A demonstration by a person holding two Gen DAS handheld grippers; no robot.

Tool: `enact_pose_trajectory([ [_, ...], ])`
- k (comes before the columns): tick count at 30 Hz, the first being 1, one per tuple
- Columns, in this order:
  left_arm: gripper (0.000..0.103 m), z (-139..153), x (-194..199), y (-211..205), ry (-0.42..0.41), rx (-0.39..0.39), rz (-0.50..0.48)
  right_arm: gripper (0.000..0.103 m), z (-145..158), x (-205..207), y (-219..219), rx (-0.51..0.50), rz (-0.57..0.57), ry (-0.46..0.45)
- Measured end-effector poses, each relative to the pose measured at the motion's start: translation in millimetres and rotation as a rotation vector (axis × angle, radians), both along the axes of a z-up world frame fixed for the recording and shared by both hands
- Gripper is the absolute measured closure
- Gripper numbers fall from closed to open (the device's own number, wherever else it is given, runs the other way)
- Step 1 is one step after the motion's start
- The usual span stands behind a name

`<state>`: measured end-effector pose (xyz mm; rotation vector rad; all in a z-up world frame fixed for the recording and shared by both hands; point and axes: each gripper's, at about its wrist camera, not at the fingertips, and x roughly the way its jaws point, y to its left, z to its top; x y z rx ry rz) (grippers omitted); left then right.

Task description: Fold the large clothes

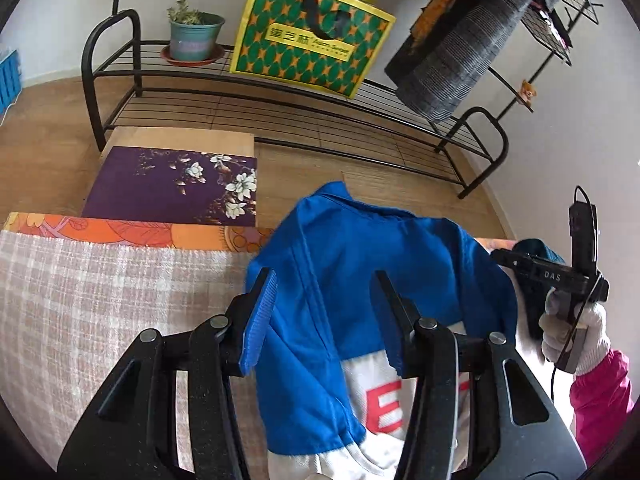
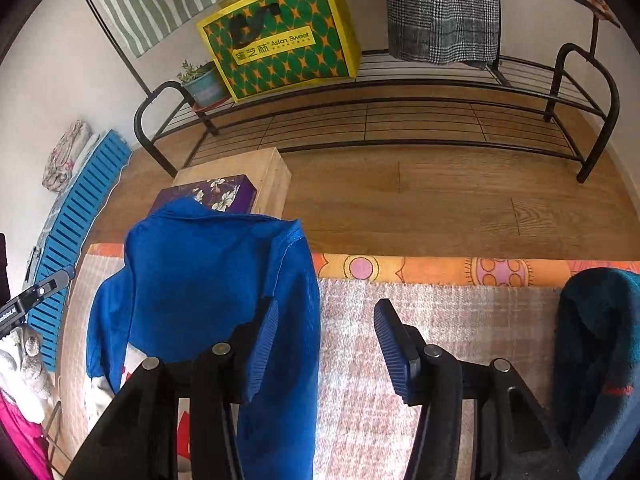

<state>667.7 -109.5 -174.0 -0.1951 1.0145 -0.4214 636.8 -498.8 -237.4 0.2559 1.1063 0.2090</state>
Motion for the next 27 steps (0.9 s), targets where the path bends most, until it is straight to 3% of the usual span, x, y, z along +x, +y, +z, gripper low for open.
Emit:
enact_pose_trajectory([
  [3,0.053,-16.7,29.3,1.2,0.056,-0.010,0.002,0.055,-15.5,20.0,8.3,-0.005,0.004,0.044],
  [5,0.053,-26.8,42.0,-3.8,0.080,0.008,-0.001,0.074,-22.4,31.7,15.7,-0.036,0.009,0.085],
  [8,0.053,-35.0,51.5,-11.1,0.074,0.020,0.014,0.086,-26.2,41.2,17.7,0.004,-0.101,0.112],
  [10,0.053,-39.0,55.9,-13.4,0.074,-0.007,0.036,0.086,-34.7,41.9,19.6,0.030,-0.212,0.103],
  [11,0.053,-40.0,57.5,-13.7,0.069,-0.018,0.046,0.085,-33.3,40.9,26.2,0.002,-0.214,0.065],
  [13,0.053,-36.6,55.4,-11.7,0.061,-0.018,0.044,0.084,-27.1,43.0,38.0,-0.023,-0.119,0.036],
  [15,0.053,-25.6,44.9,-2.5,0.019,0.017,0.029,0.079,-6.4,27.4,34.6,-0.067,-0.050,-0.064],
  [18,0.053,-11.5,12.2,23.3,-0.040,0.053,-0.015,0.079,15.0,-18.2,10.0,-0.009,0.025,-0.126],
  [23,0.069,-20.5,-47.3,57.6,0.003,0.038,-0.096,0.084,10.7,-102.2,-15.8,0.064,0.137,-0.121],
  [27,0.072,-44.8,-66.2,38.5,0.045,0.086,-0.164,0.086,-0.7,-127.0,1.0,0.091,0.200,-0.131],
])
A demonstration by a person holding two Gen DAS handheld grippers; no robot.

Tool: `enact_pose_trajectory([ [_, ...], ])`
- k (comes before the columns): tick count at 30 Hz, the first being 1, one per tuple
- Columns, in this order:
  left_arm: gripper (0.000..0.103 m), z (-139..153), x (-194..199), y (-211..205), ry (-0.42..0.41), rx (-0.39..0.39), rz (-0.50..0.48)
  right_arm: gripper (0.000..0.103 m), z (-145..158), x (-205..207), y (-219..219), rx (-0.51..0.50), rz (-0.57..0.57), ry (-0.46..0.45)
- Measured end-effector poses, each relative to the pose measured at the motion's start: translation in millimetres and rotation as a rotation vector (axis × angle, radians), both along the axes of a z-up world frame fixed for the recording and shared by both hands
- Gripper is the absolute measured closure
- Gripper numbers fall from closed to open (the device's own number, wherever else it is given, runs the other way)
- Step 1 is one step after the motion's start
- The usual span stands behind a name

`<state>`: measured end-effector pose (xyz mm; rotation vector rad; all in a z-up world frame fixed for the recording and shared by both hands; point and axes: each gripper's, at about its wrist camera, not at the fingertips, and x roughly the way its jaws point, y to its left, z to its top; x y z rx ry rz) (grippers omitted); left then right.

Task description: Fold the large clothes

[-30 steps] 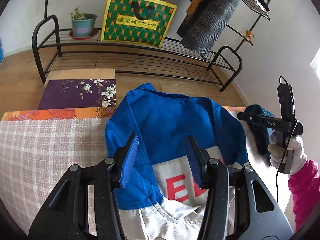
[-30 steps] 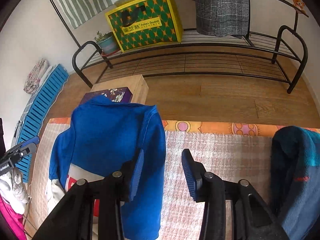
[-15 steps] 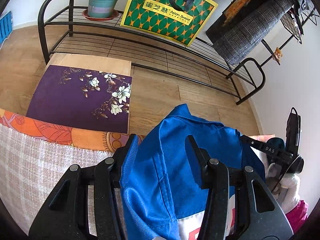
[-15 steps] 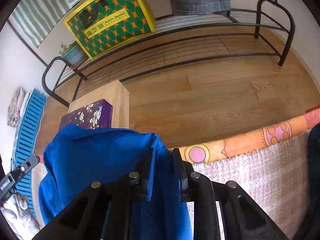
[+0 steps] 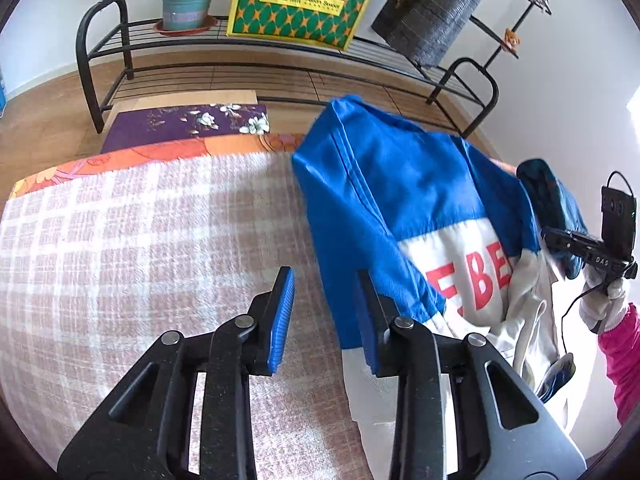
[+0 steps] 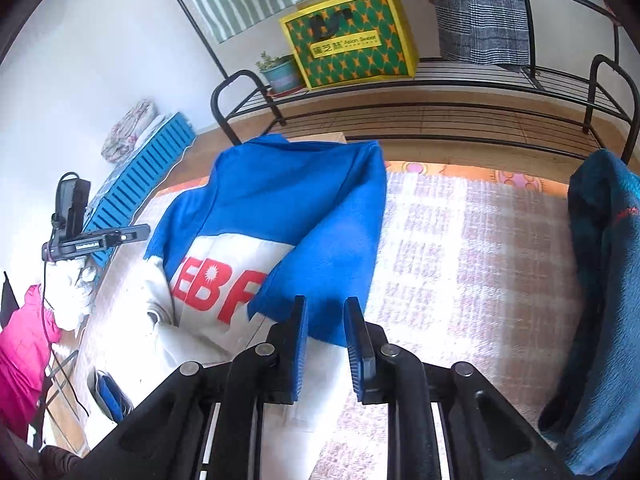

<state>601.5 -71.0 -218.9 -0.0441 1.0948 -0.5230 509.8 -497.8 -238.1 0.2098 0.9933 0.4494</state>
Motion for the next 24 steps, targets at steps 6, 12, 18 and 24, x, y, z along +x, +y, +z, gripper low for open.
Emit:
enact_pose_trajectory([
  [6,0.075,-27.3,6.9,-30.5,0.000,0.064,-0.011,0.089,-22.6,27.5,30.0,-0.156,-0.004,0.001],
  [12,0.071,-26.2,15.3,-32.9,0.012,0.081,-0.020,0.091,-24.4,47.2,28.3,-0.167,0.015,0.025],
  [18,0.038,6.1,66.5,-12.3,0.029,-0.159,0.127,0.071,-4.5,70.4,-0.6,0.033,-0.048,-0.012],
  [24,0.038,-7.9,127.3,-44.4,0.101,-0.137,0.164,0.070,-28.2,127.4,-6.9,0.071,-0.155,0.064],
])
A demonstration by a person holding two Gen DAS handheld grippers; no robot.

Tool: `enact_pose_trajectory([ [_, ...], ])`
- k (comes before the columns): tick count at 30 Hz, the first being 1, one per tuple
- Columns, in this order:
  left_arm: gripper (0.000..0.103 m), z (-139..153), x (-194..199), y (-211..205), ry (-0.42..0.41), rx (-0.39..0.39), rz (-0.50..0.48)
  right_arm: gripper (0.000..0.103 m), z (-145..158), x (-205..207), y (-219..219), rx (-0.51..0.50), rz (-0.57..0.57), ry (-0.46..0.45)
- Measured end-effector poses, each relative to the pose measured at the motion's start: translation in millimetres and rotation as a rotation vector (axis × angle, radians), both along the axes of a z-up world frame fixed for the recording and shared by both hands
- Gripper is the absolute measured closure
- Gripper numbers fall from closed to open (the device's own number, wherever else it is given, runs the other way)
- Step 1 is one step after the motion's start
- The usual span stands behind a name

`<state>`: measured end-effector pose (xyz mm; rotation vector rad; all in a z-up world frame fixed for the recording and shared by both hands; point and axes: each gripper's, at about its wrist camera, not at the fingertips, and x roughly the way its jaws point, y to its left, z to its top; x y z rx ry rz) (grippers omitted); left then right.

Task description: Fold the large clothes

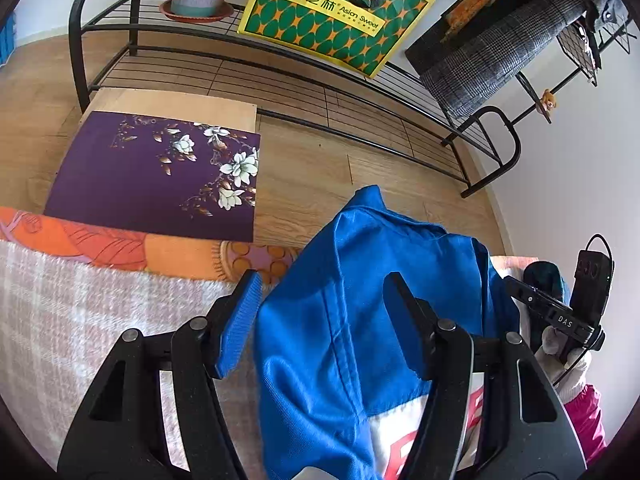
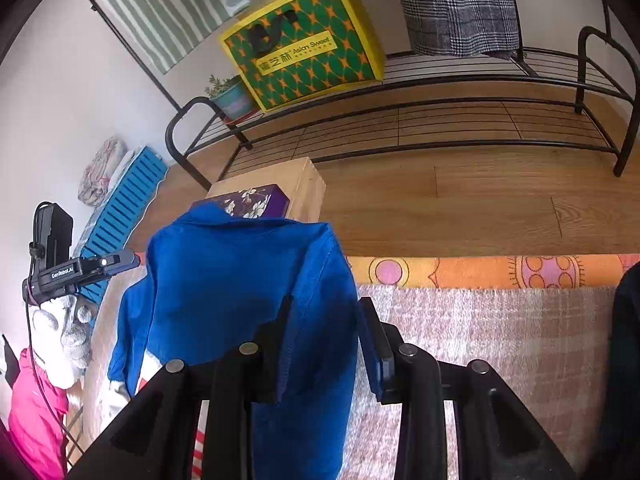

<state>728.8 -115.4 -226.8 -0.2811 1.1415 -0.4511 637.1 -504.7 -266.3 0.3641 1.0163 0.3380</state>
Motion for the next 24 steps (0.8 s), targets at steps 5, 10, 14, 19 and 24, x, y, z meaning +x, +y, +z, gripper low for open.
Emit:
enact_pose_trajectory([
  [5,0.040,-18.4,16.2,-38.2,0.021,0.086,-0.029,0.070,-8.5,25.0,18.2,-0.004,-0.011,0.003],
  [10,0.082,-20.6,10.2,-52.9,-0.009,0.104,-0.033,0.096,-9.0,35.5,37.6,-0.068,0.000,0.013],
  [14,0.094,-0.2,-2.3,-50.4,-0.071,0.079,-0.033,0.101,6.8,27.0,42.3,-0.100,-0.013,-0.031],
  [19,0.098,39.8,-30.9,-42.6,-0.153,0.029,-0.043,0.102,44.9,3.2,47.8,-0.091,-0.035,-0.113],
  [24,0.098,81.6,-75.1,-40.5,-0.221,0.009,-0.080,0.102,95.0,-39.9,56.9,-0.109,-0.031,-0.203],
])
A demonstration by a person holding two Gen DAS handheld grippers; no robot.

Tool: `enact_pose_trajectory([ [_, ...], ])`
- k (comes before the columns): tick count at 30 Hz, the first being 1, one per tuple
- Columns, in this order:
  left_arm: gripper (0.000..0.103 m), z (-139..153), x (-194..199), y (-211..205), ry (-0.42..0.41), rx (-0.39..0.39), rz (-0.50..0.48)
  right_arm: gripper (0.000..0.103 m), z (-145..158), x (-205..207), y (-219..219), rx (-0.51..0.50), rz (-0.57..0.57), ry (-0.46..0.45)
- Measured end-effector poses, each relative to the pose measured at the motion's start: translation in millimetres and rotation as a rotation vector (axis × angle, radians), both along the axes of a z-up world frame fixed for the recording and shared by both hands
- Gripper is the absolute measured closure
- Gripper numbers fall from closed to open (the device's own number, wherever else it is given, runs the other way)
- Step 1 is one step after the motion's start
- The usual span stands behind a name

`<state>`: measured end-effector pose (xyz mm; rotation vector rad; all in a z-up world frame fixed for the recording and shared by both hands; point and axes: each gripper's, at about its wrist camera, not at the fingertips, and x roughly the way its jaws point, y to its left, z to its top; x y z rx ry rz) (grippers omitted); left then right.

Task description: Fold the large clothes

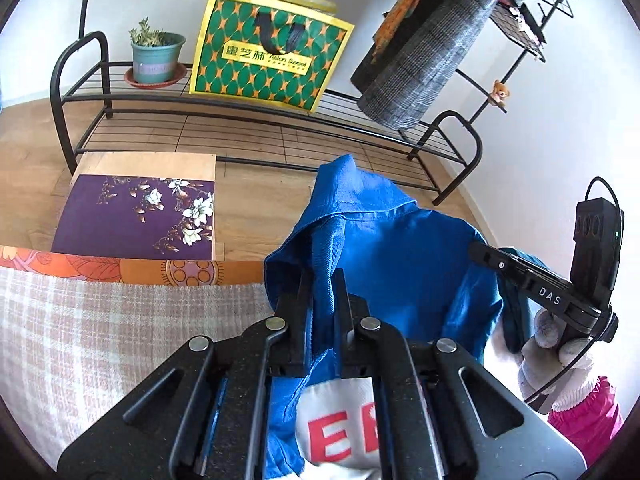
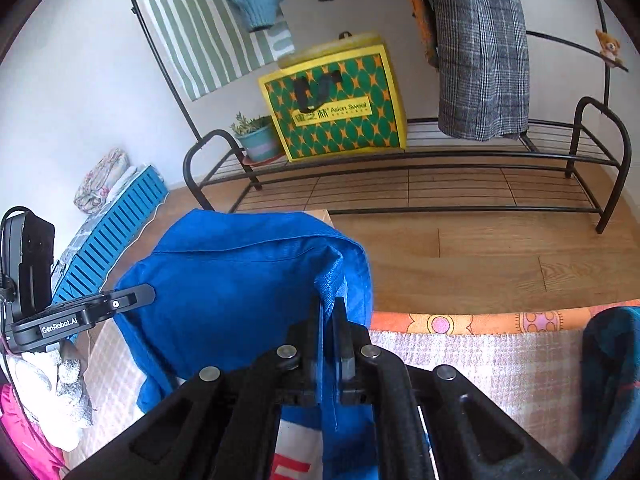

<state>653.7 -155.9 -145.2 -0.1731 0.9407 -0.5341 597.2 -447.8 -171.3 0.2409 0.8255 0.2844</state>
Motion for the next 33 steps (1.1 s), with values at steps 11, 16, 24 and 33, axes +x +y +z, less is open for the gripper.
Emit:
enact_pose_trajectory([
  [11,0.099,84.5,-158.9,35.4,-0.117,-0.043,-0.046,0.102,93.6,-167.3,9.1,0.032,0.074,-0.118],
  [16,0.099,89.3,-235.3,57.5,-0.123,-0.070,-0.057,0.102,104.5,-247.6,21.4,-0.018,0.109,-0.130],
  [24,0.099,36.5,-346.4,75.4,-0.059,-0.014,-0.102,0.102,45.4,-375.9,36.0,-0.020,0.114,-0.002],
  [33,0.098,-48.8,-409.6,79.3,0.064,0.220,-0.114,0.102,-41.1,-443.7,51.2,-0.083,0.108,0.120],
])
